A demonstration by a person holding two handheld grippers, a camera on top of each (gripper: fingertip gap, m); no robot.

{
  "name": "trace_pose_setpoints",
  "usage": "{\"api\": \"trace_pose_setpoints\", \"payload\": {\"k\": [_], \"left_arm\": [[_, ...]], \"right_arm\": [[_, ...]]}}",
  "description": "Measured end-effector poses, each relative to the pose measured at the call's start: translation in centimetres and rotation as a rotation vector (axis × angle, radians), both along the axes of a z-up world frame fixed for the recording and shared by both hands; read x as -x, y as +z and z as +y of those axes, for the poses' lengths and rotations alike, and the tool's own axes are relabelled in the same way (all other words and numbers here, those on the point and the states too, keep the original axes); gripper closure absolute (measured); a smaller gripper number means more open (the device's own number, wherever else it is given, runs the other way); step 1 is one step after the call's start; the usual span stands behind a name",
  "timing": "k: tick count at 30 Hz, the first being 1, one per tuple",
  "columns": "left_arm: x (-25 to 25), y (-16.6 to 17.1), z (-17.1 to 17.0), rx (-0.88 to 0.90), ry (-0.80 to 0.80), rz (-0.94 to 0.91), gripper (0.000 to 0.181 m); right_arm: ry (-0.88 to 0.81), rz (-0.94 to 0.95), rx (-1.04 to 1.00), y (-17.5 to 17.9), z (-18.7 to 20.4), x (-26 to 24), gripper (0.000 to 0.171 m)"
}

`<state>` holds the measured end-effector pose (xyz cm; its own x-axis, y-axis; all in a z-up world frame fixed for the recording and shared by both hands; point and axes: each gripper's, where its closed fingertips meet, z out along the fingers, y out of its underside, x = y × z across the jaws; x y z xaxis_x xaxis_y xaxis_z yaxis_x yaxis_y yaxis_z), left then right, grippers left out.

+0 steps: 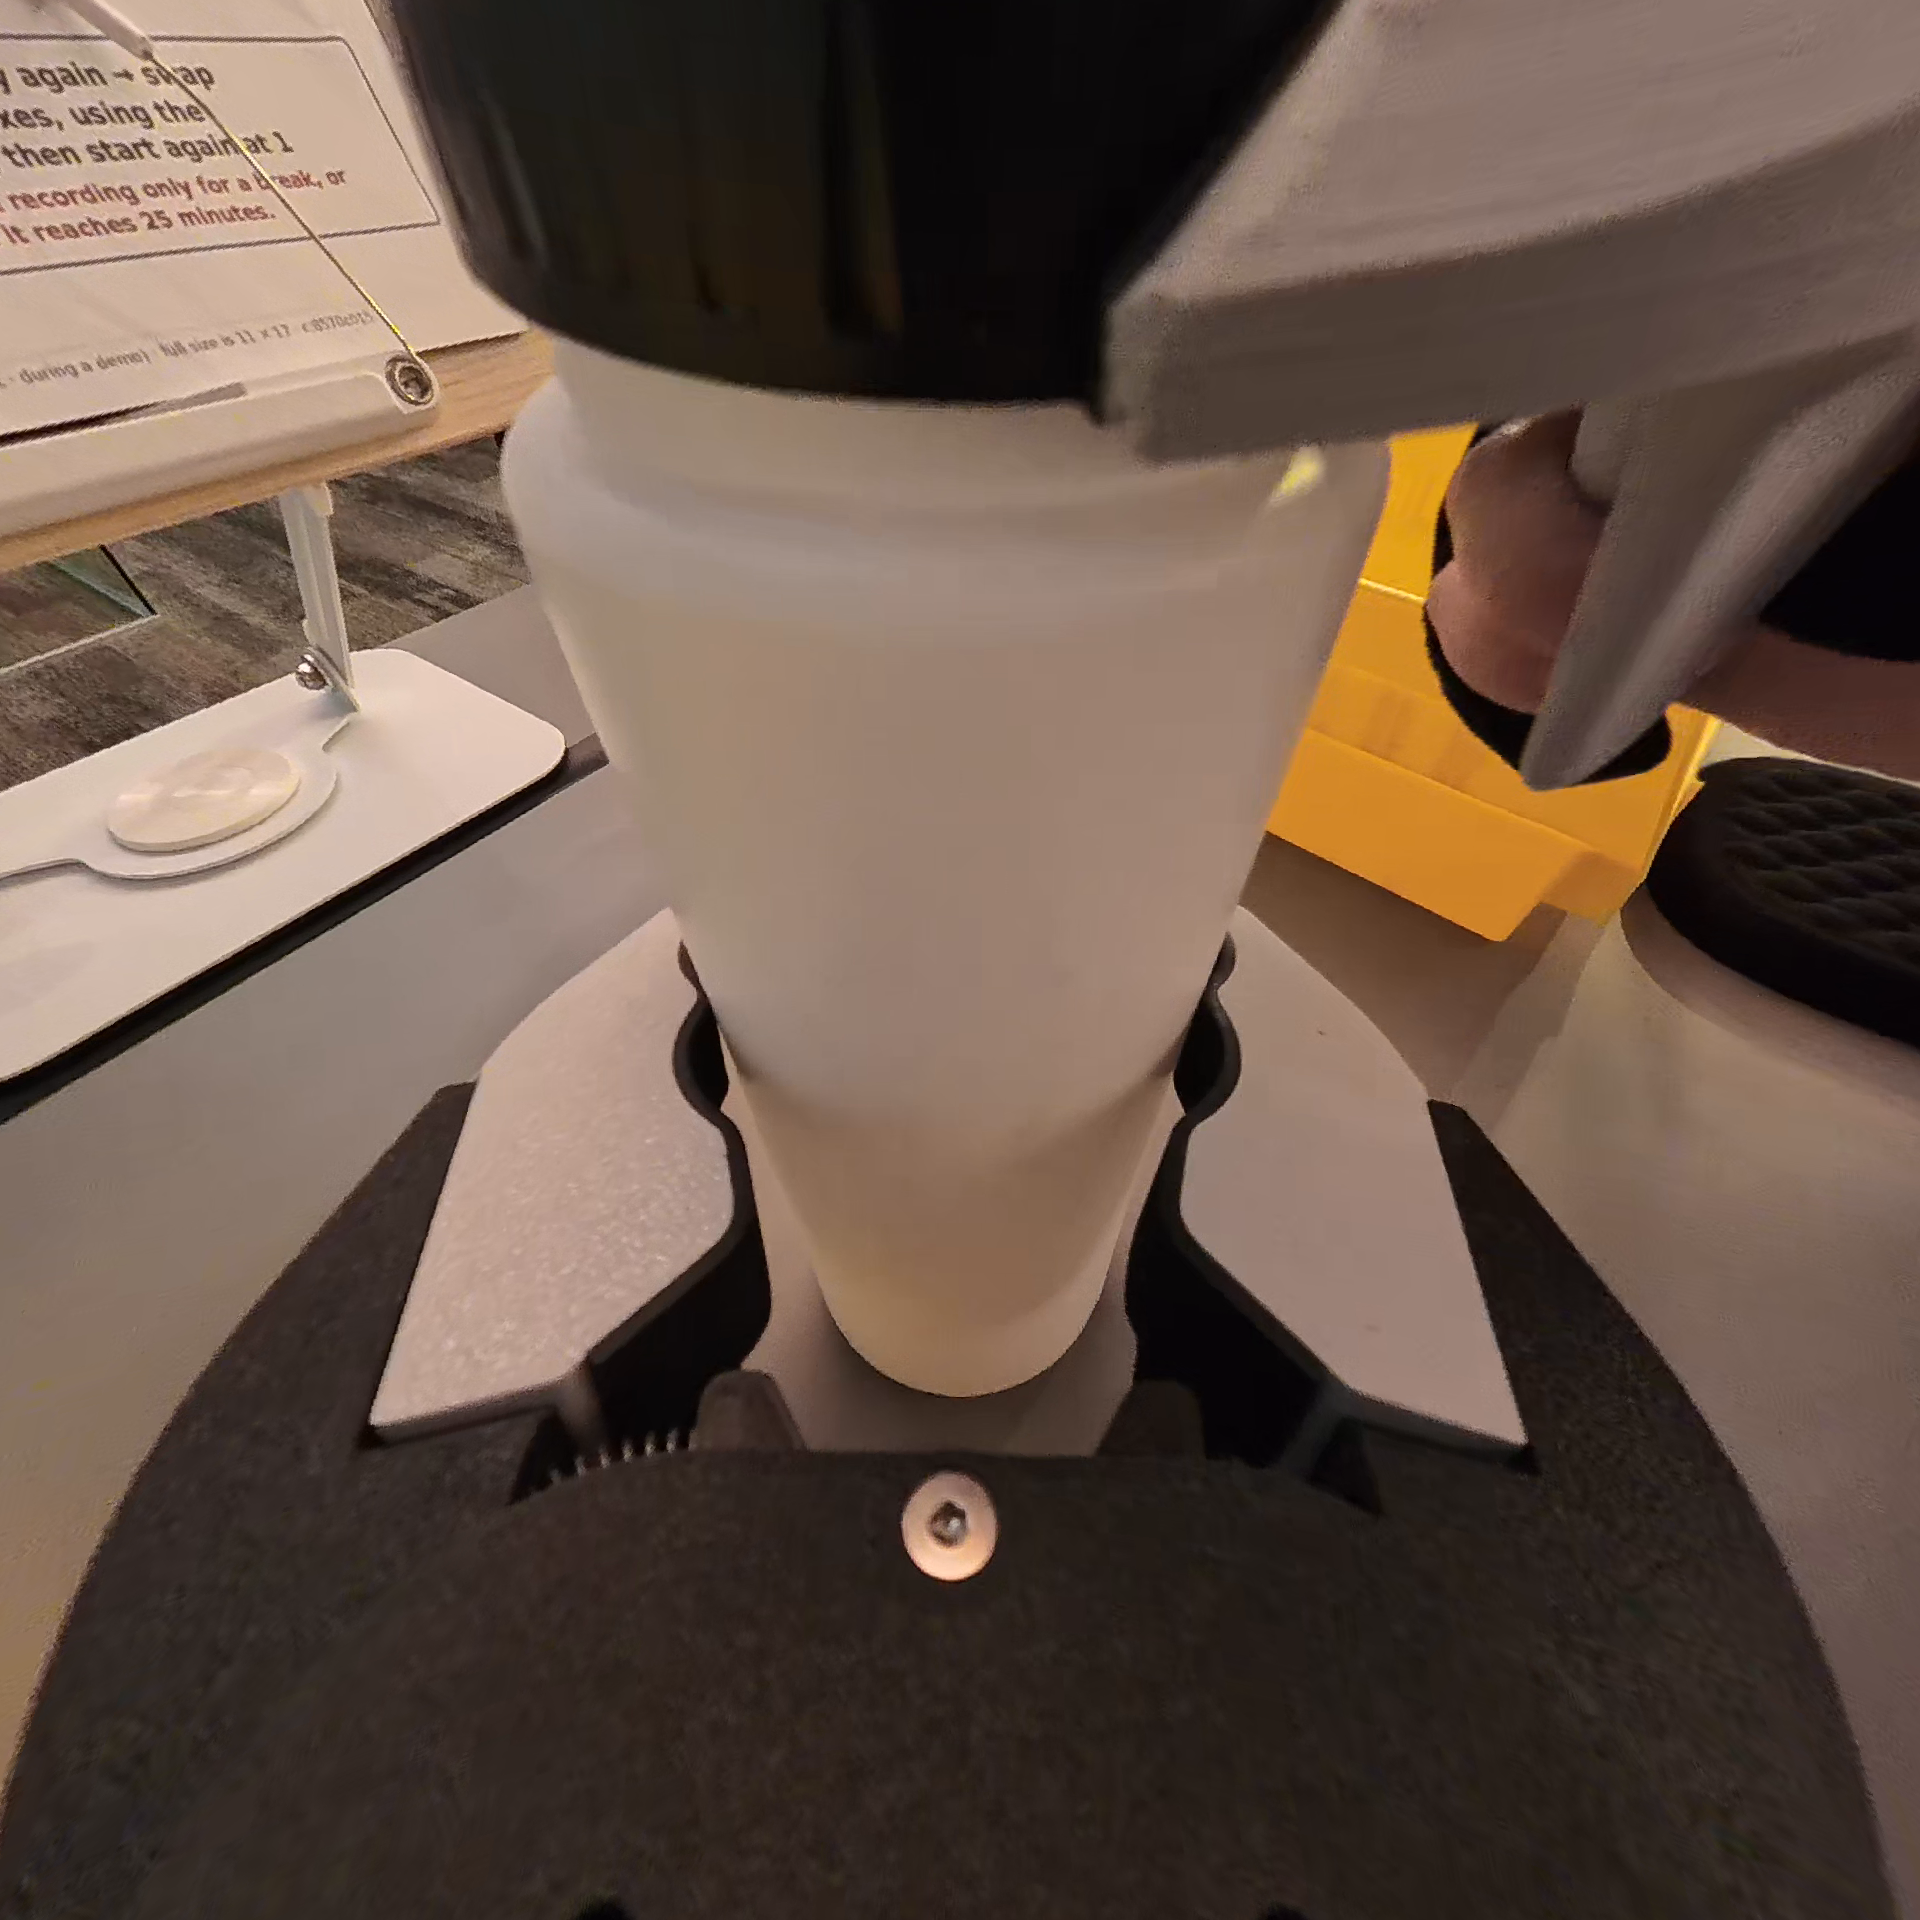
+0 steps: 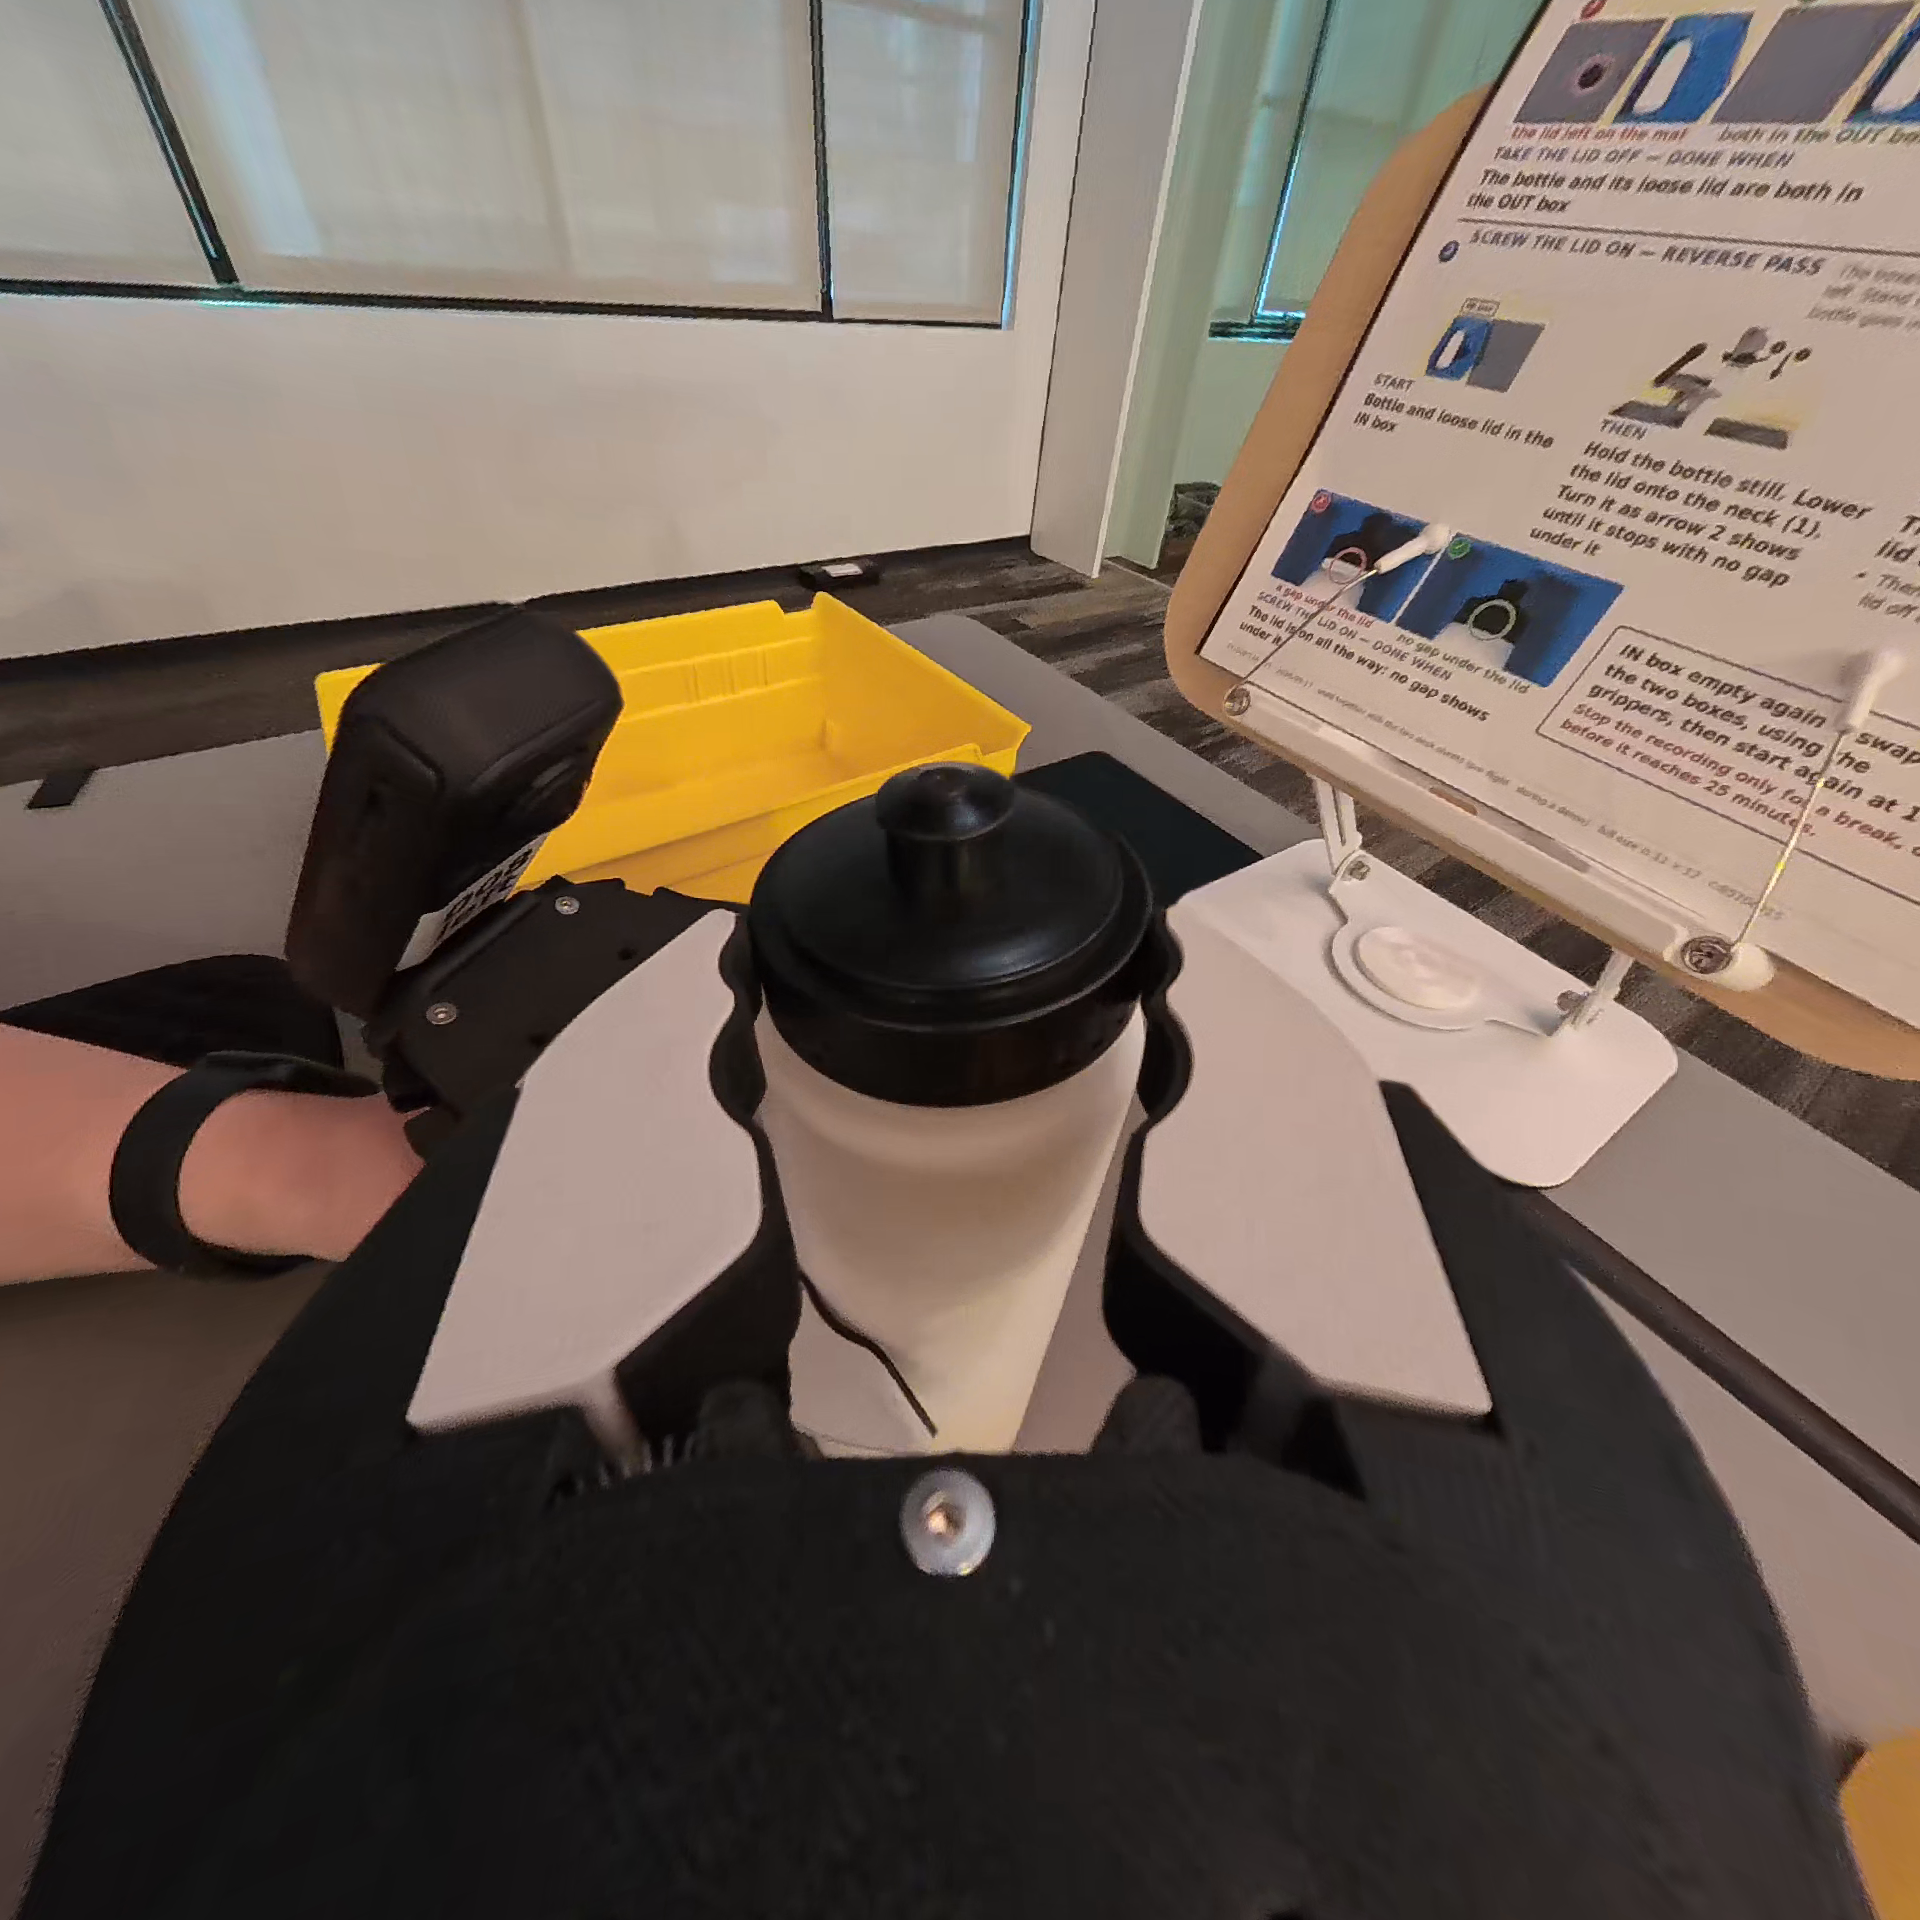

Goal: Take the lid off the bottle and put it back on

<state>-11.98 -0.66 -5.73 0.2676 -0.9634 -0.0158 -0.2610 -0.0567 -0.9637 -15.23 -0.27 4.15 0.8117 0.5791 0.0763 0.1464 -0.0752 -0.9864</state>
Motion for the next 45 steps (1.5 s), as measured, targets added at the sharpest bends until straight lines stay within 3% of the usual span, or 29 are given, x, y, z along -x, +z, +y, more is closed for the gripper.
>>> {"api": "trace_pose_setpoints", "payload": {"k": [8, 10, 12, 16, 20, 23, 27, 30, 31, 33, 39, 45], "left_arm": [[0.0, 0.3, 0.4, -0.033, 0.019, -0.003, 0.092], [0.0, 1.4, 0.8, -0.08, 0.059, -0.044, 0.066], [-0.2, 2.7, 0.9, -0.105, 0.062, -0.088, 0.062], [-1.2, 2.7, 0.9, -0.098, -0.014, -0.079, 0.076], [-1.5, 2.7, 0.7, -0.089, -0.063, -0.092, 0.079], [-1.2, 2.9, 0.1, -0.067, -0.112, -0.138, 0.079], [-0.6, 3.1, -2.0, -0.032, -0.275, -0.168, 0.079], [-0.6, 3.0, -3.1, -0.008, -0.322, -0.161, 0.079], [-0.7, 3.0, -3.0, -0.011, -0.308, -0.159, 0.079], [-0.7, 3.0, -3.0, -0.029, -0.283, -0.155, 0.079], [-0.9, 2.8, -1.7, -0.068, -0.133, -0.111, 0.079], [-1.3, 2.6, -1.7, -0.109, -0.013, -0.059, 0.079]], "right_arm": [[0.039, -0.018, 0.064, -0.1, 0.2, 0.3, 0.093], [0.023, -0.033, 0.067, -0.1, 0.4, 0.5, 0.098], [0.012, -0.025, 0.08, -0.2, 0.5, 0.5, 0.098], [0.006, 0.001, 0.087, -0.2, 0.4, 0.5, 0.098], [0.019, -0.012, 0.103, -0.3, 0.4, 0.0, 0.099], [0.146, -0.043, 0.101, -0.3, -0.3, 0.2, 0.102], [0.47, -0.02, 0.084, -0.1, -2.3, -0.1, 0.112], [0.666, 0.115, 0.17, -0.1, -3.5, -1.4, 0.134], [0.663, 0.143, 0.196, -0.1, -3.3, -1.8, 0.139], [0.577, 0.155, 0.176, -0.3, -2.7, -2.3, 0.111], [0.314, 0.102, -0.014, 2.0, -3.1, -2.1, 0.077], [0.026, -0.08, -0.007, 0.7, -1.4, -0.2, 0.083]]}}
